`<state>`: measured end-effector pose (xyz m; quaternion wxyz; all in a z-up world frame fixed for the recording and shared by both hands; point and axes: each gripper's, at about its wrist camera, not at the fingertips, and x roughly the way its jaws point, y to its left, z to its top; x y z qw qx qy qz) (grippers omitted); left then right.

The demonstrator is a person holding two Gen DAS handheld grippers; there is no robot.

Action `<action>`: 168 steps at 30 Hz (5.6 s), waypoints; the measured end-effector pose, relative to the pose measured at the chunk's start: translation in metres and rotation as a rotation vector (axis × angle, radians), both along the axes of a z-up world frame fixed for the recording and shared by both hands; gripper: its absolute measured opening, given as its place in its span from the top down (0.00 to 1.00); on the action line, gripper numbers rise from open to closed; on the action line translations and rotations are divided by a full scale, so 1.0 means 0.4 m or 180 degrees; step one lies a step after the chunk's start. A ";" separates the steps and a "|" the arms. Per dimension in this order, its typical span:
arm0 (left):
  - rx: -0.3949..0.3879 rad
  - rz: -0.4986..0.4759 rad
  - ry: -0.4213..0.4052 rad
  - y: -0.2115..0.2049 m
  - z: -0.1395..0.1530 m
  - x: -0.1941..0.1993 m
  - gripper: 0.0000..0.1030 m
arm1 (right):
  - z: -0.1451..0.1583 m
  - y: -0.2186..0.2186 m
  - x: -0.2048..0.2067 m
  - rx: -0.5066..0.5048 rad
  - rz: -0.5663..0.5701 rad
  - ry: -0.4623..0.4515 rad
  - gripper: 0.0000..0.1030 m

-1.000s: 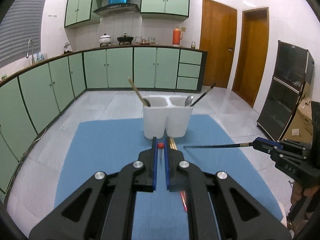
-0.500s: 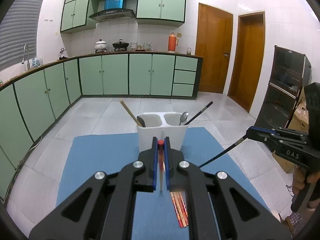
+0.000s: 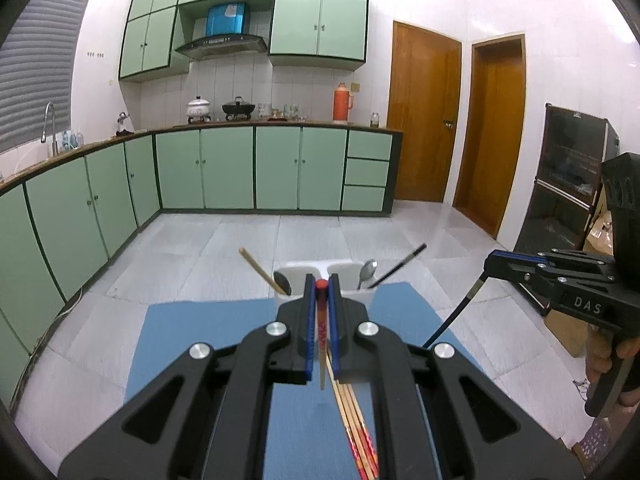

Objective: Organize utensils
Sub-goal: 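Lift both chopsticks, insert them upright into the white holder, and open both tools, then pull both tools back from the holder toward the remaining red-patterned chopsticks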

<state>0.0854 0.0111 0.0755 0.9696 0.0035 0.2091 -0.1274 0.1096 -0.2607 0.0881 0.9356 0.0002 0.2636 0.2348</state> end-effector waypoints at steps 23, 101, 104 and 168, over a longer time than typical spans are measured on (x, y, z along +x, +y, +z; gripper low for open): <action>-0.0116 0.0089 -0.0703 -0.044 0.221 0.206 0.95 | 0.247 0.027 0.204 0.0025 -0.0006 -0.0588 0.94; 0.0397 0.0301 0.1440 0.060 -0.526 -0.054 0.10 | -0.550 0.136 -0.117 -0.0409 -0.0338 0.1039 0.32; 0.0393 0.0300 0.1452 0.061 -0.527 -0.054 0.10 | -0.560 0.152 -0.117 -0.0474 -0.0280 0.1068 0.33; 0.0520 -0.0112 0.1579 -0.036 -0.546 -0.060 0.10 | -0.577 0.013 -0.086 -0.0418 -0.0808 0.1091 0.33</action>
